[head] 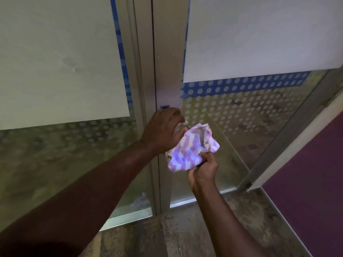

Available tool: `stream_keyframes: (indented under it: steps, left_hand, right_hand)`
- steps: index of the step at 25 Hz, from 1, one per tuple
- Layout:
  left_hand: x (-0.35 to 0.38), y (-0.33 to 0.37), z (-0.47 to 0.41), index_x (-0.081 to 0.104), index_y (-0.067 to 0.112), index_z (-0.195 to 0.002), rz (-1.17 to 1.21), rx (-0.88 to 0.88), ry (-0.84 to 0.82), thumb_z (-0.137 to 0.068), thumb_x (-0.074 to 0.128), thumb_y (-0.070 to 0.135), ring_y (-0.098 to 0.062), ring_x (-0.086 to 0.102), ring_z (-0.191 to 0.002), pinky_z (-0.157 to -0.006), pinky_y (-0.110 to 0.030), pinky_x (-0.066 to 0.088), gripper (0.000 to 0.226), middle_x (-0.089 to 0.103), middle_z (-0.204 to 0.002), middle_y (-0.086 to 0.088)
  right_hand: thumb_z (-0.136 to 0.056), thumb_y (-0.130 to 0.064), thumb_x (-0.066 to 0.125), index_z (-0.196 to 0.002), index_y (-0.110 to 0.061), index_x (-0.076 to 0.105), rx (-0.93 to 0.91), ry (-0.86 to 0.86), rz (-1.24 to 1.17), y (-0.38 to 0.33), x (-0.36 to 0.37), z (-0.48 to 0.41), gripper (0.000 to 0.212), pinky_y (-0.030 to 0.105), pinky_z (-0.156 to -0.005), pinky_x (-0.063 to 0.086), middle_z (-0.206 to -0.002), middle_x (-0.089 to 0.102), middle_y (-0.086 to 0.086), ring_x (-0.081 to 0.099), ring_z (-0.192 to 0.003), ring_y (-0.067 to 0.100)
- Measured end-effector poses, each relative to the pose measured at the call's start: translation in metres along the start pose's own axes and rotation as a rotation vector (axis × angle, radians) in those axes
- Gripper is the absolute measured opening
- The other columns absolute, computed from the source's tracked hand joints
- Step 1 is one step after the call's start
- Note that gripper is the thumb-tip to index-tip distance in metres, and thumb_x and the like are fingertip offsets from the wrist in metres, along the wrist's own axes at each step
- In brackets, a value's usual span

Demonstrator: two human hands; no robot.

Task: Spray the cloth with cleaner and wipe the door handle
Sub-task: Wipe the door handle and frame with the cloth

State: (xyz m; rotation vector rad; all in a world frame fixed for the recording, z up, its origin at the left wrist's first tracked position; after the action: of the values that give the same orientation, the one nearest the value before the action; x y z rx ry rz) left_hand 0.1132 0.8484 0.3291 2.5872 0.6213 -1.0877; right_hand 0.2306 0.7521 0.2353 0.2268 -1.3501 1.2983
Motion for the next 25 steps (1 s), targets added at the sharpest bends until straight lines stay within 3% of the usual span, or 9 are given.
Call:
stream_keyframes:
  steps: [3,5,8,9,11,13,16,21,25]
  left_hand:
    - [0.006,0.029,0.017,0.075,0.011,-0.104,0.149,-0.063,-0.119,-0.088,0.083,0.033,-0.031,0.068,-0.1,-0.084,-0.038,0.051,0.029,0.071,-0.108,-0.008]
    - [0.006,0.038,0.022,0.071,0.013,-0.126,0.196,-0.148,-0.263,-0.088,0.082,0.047,-0.029,0.063,-0.12,-0.099,-0.041,0.052,0.052,0.069,-0.13,-0.007]
    - [0.005,0.044,0.027,0.047,0.016,-0.155,0.236,-0.232,-0.435,-0.08,0.08,0.065,-0.02,0.044,-0.145,-0.117,-0.036,0.039,0.096,0.049,-0.16,-0.002]
    - [0.003,0.045,0.026,0.043,0.017,-0.158,0.224,-0.239,-0.465,-0.081,0.079,0.063,-0.02,0.042,-0.147,-0.116,-0.035,0.039,0.097,0.046,-0.162,-0.001]
    - [-0.001,0.042,0.021,0.046,0.023,-0.156,0.197,-0.24,-0.453,-0.09,0.073,0.05,-0.022,0.054,-0.139,-0.106,-0.034,0.047,0.076,0.055,-0.156,0.0]
    - [-0.008,0.043,0.016,0.056,0.034,-0.142,0.224,-0.307,-0.389,-0.091,0.053,0.046,-0.018,0.07,-0.112,-0.087,-0.032,0.054,0.053,0.077,-0.121,0.005]
    - [-0.008,0.052,0.012,0.063,0.033,-0.129,0.392,-0.518,-0.351,-0.091,0.044,0.037,-0.018,0.073,-0.096,-0.081,-0.033,0.056,0.043,0.08,-0.099,0.002]
    - [0.01,0.068,-0.005,0.077,0.01,-0.104,0.696,-0.899,-0.388,-0.099,0.064,0.024,-0.026,0.071,-0.099,-0.082,-0.032,0.05,0.019,0.078,-0.104,-0.01]
    - [0.007,0.057,-0.016,0.073,0.014,-0.095,0.781,-0.955,-0.558,-0.101,0.064,0.032,-0.007,0.068,-0.067,-0.058,-0.019,0.047,0.021,0.072,-0.09,-0.004]
  right_hand:
    - [-0.096,-0.007,0.036,-0.114,-0.008,0.072,0.001,-0.064,-0.12,-0.017,0.016,0.01,0.04,0.038,-0.086,0.062,-0.109,0.079,0.013,0.077,-0.097,0.027]
    - [-0.098,-0.008,0.036,-0.115,-0.004,0.07,0.04,-0.068,-0.168,-0.026,0.022,0.015,0.039,0.029,-0.064,0.062,-0.106,0.077,0.016,0.077,-0.089,0.027]
    - [-0.099,-0.011,0.039,-0.113,-0.005,0.067,0.105,-0.037,-0.116,-0.035,0.024,0.02,0.031,0.02,-0.037,0.042,-0.097,0.074,0.016,0.07,-0.071,0.022]
    - [-0.099,-0.01,0.04,-0.114,-0.005,0.067,0.107,-0.055,-0.111,-0.037,0.024,0.022,0.031,0.023,-0.043,0.049,-0.1,0.074,0.017,0.072,-0.076,0.025]
    - [-0.099,-0.009,0.042,-0.119,-0.004,0.067,0.096,-0.109,-0.119,-0.041,0.018,0.022,0.032,0.042,-0.082,0.062,-0.111,0.074,0.02,0.073,-0.1,0.033]
    - [-0.1,-0.013,0.044,-0.123,-0.008,0.067,0.053,-0.112,-0.032,-0.041,0.007,0.021,0.032,0.054,-0.107,0.051,-0.118,0.072,0.021,0.067,-0.118,0.038]
    - [-0.097,-0.016,0.062,-0.133,-0.014,0.061,-0.281,-0.119,0.392,-0.033,-0.012,0.026,0.036,0.057,-0.112,0.049,-0.135,0.069,0.014,0.063,-0.131,0.029]
    - [-0.078,-0.024,0.084,-0.16,-0.004,0.03,-0.875,-0.459,1.285,-0.013,-0.028,0.025,0.1,0.047,-0.126,0.028,-0.168,0.032,0.017,0.026,-0.158,0.029]
    - [-0.087,-0.011,0.061,-0.153,-0.006,0.048,-0.973,-0.278,1.334,-0.02,-0.027,0.011,0.068,0.05,-0.114,0.046,-0.156,0.053,0.012,0.046,-0.146,0.023]
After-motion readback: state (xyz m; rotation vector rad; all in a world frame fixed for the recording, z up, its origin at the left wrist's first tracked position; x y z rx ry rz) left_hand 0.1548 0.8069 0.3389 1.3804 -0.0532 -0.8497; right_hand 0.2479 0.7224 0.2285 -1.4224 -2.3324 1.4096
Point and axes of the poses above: each hand's wrist, its own z-axis away from the middle knuckle, its own x-axis out of the palm, y = z × x, the point moved 1 cm from there along -z, towards the middle knuckle
